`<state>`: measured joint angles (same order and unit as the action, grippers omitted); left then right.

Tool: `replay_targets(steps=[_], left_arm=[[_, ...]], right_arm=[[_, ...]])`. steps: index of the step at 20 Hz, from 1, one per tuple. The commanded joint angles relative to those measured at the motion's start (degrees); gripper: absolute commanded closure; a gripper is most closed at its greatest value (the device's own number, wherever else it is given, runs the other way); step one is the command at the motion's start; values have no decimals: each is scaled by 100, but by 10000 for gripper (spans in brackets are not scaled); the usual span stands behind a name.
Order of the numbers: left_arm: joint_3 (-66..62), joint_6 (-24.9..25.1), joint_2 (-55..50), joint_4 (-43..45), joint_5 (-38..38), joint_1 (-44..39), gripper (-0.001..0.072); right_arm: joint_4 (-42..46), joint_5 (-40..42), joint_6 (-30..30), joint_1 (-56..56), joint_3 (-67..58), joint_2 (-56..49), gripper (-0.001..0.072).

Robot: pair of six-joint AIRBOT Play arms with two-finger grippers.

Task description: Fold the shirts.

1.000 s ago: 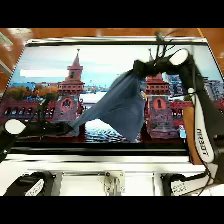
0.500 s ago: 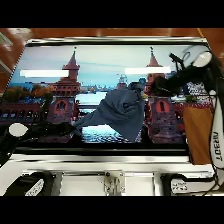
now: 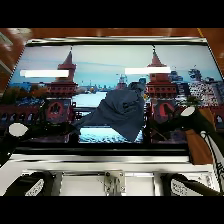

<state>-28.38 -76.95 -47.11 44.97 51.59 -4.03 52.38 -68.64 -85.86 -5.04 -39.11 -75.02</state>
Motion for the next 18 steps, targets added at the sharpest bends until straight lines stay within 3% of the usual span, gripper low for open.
replay_targets(steps=[1, 6, 8, 9, 10, 11, 15, 18], left_arm=[[-7, 0, 4, -2, -2, 0, 672], [-7, 0, 4, -2, -4, 2, 672], [-7, 0, 4, -2, -17, 2, 672], [-7, 2, 4, -2, -22, 2, 672], [-7, 28, 4, 0, -24, 9, 672], [-15, 162, 4, 4, -35, 13, 672], [-686, 518, 87, 48, -13, 468, 672], [-2288, 890, 529, 48, 92, 1082, 672]], right_arm=[[-745, 1071, 59, 688, 542, -109, 37], [-1864, 1941, 111, 1370, 542, -538, 38], [-2175, 2181, 125, 1582, 538, -625, 134], [-2306, 2310, 153, 1652, 531, -629, 249], [-2430, 2330, 365, 1668, 487, -629, 504], [-2505, 2223, 601, 1661, 378, -616, 638], [-2164, 940, 1902, 1392, -876, -44, 645], [-1106, 114, 2035, 935, -2485, 1075, 646]])
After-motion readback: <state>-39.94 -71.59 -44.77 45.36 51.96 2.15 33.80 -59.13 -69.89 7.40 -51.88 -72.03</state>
